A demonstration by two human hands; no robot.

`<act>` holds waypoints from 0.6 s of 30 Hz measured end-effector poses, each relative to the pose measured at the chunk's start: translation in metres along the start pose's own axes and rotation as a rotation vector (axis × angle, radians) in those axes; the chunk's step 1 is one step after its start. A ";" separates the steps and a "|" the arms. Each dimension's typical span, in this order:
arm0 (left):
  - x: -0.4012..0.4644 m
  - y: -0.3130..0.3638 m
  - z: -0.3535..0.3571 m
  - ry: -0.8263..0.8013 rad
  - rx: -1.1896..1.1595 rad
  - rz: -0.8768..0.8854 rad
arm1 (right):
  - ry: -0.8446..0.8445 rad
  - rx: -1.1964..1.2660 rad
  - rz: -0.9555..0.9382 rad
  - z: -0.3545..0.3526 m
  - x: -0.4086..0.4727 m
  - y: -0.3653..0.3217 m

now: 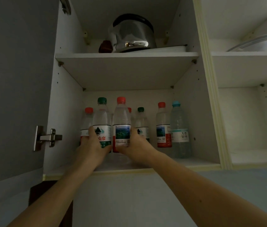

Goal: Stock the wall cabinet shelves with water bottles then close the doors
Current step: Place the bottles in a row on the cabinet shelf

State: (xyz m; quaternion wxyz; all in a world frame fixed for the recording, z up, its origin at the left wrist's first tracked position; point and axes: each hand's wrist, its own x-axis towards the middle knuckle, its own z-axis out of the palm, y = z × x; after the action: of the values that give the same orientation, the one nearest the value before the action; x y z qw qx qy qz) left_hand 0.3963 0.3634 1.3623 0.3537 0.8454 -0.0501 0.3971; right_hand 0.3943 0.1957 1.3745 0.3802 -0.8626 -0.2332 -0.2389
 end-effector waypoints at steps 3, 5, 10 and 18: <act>-0.010 0.002 0.003 0.062 0.044 0.034 | -0.010 -0.045 -0.032 -0.014 -0.005 0.004; -0.017 0.009 0.002 0.198 0.135 0.148 | 0.105 -0.149 -0.069 -0.034 -0.010 0.009; -0.025 0.068 0.009 0.454 0.003 0.854 | 0.583 -0.528 0.014 -0.092 -0.025 0.034; 0.016 0.148 0.100 -0.212 -0.253 0.298 | 0.360 -0.372 0.356 -0.111 -0.032 0.073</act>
State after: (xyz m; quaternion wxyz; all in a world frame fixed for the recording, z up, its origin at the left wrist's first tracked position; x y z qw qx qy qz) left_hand 0.4168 0.1929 1.4129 0.3872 0.8146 -0.2606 0.3444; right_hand 0.3865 0.0596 1.3820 0.2867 -0.8885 0.0401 -0.3562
